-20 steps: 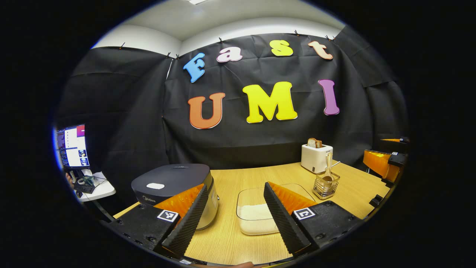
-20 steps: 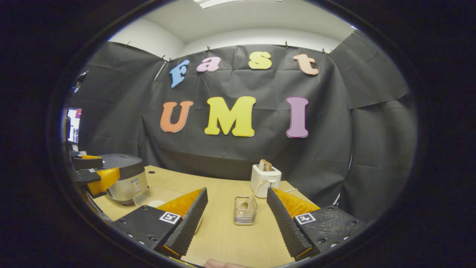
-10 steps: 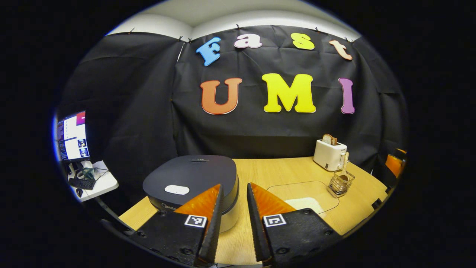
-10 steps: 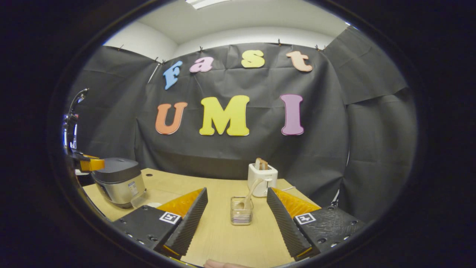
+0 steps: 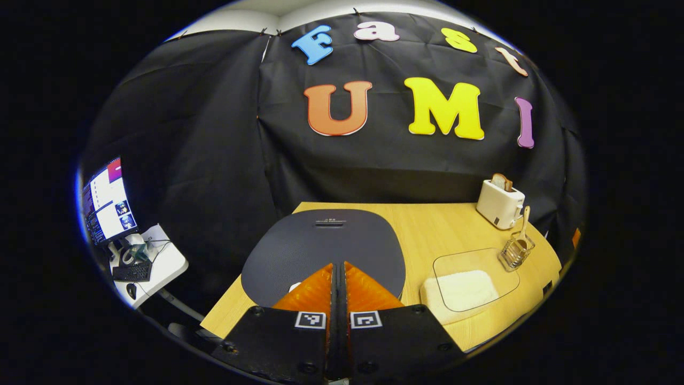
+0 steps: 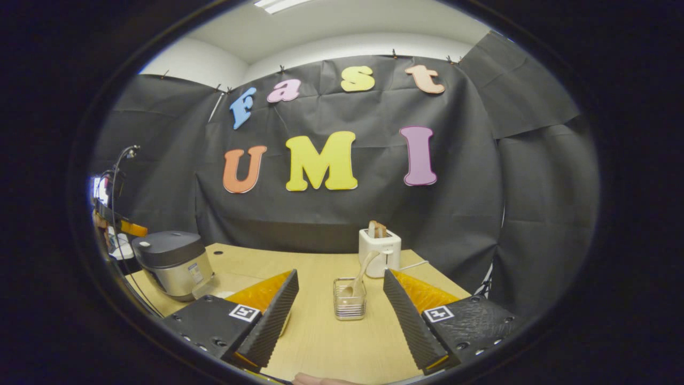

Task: Close the left gripper, press the button to open the rice cooker; take a wooden spoon from the chopstick holder with the right hand, scoop a spoonful of rice and pour it into the rice cooker, then put the wooden spoon back into the chopstick holder.

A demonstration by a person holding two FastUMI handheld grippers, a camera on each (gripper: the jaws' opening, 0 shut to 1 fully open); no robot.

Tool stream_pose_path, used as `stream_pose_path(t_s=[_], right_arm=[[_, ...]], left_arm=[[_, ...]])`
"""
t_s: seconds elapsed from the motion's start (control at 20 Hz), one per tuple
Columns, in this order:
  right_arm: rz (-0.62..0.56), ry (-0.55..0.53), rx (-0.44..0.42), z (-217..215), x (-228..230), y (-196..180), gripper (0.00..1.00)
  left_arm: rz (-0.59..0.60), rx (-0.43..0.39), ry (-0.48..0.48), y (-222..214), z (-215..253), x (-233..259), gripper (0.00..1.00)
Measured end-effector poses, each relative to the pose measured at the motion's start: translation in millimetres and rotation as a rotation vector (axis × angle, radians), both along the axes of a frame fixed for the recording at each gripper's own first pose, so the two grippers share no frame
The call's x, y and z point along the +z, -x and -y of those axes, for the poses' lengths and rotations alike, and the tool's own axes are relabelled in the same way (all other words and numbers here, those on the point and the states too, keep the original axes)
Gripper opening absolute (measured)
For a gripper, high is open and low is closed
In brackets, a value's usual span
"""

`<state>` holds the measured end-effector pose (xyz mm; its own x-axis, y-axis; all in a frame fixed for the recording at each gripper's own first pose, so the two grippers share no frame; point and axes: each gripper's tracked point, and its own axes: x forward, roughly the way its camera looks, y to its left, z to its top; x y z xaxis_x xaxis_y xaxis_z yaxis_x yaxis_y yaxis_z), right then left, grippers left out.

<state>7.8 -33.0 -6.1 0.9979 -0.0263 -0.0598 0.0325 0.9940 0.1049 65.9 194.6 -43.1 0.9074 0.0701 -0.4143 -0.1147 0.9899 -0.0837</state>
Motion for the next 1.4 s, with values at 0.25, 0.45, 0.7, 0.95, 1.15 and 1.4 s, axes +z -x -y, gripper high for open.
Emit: stream_pose_path(t_s=[0.25, 0.45, 0.7, 0.95, 1.15, 1.4], right_arm=[[-0.003, -0.009, -0.004, 2.0, 0.5, 0.8, 0.95], [-0.001, -0.005, -0.01, 4.5, 1.7, 1.0, 0.95], [-0.009, -0.012, -0.009, 5.3, -0.8, 0.4, 0.94], [-0.006, -0.018, -0.001, 1.9, 1.3, 1.9, 0.95], [-0.012, -0.014, 0.023, -3.9, -0.6, 2.4, 0.96], [-0.025, -0.032, -0.007, 8.8, -5.0, -2.4, 0.95]], left_arm=[[-0.068, -0.019, 0.031, -1.7, -8.1, -16.0, 0.03], [-0.089, -0.036, 0.026, -0.7, -7.9, -18.5, 0.03], [-0.137, -0.076, -0.003, 1.8, -6.3, -21.2, 0.03], [-0.14, -0.087, 0.0, 4.6, -7.4, -24.2, 0.03], [-0.124, -0.074, -0.002, 3.7, -8.0, -20.3, 0.03], [0.006, -0.012, -0.069, 1.2, -12.5, 15.5, 0.04]])
